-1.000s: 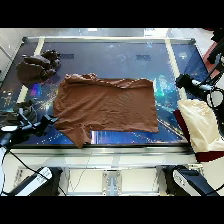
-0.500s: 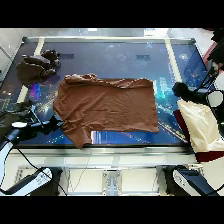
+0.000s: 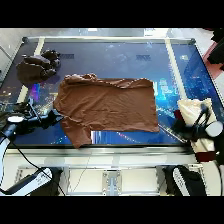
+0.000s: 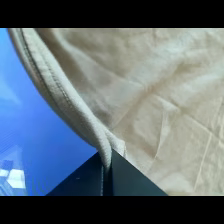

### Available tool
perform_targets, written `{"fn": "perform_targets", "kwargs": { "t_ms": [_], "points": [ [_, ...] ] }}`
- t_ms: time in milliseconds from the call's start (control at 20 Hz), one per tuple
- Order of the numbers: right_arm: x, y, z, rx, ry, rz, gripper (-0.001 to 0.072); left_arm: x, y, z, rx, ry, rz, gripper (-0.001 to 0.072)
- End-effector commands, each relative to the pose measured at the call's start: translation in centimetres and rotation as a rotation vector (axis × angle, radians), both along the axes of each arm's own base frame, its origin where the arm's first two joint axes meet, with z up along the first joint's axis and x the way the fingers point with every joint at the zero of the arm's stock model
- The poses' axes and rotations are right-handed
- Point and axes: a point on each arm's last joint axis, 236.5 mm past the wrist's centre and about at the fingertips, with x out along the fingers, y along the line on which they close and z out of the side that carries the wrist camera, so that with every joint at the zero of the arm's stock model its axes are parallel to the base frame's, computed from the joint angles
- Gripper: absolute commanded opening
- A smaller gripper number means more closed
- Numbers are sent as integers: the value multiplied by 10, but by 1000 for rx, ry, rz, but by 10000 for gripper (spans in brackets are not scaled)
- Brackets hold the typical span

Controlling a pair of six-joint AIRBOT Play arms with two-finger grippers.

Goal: Fold the shirts.

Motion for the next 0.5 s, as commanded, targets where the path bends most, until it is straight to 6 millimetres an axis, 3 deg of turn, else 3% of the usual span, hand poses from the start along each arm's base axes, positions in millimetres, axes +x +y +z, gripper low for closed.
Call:
{"fn": "perform_targets", "kwargs": {
  "t_ms": [0,200,450],
  "points": [
    [-2,41,-44,242,-51,-130,393,1,-1,3,-3,-5,-9,14],
    [28,23,-50,234,-153,-254,401,0,-3,3,-10,-2,-16,14],
    [26,28,-73,263,-74,-250,408,0,-2,3,-7,-3,-14,14]
  ]
}}
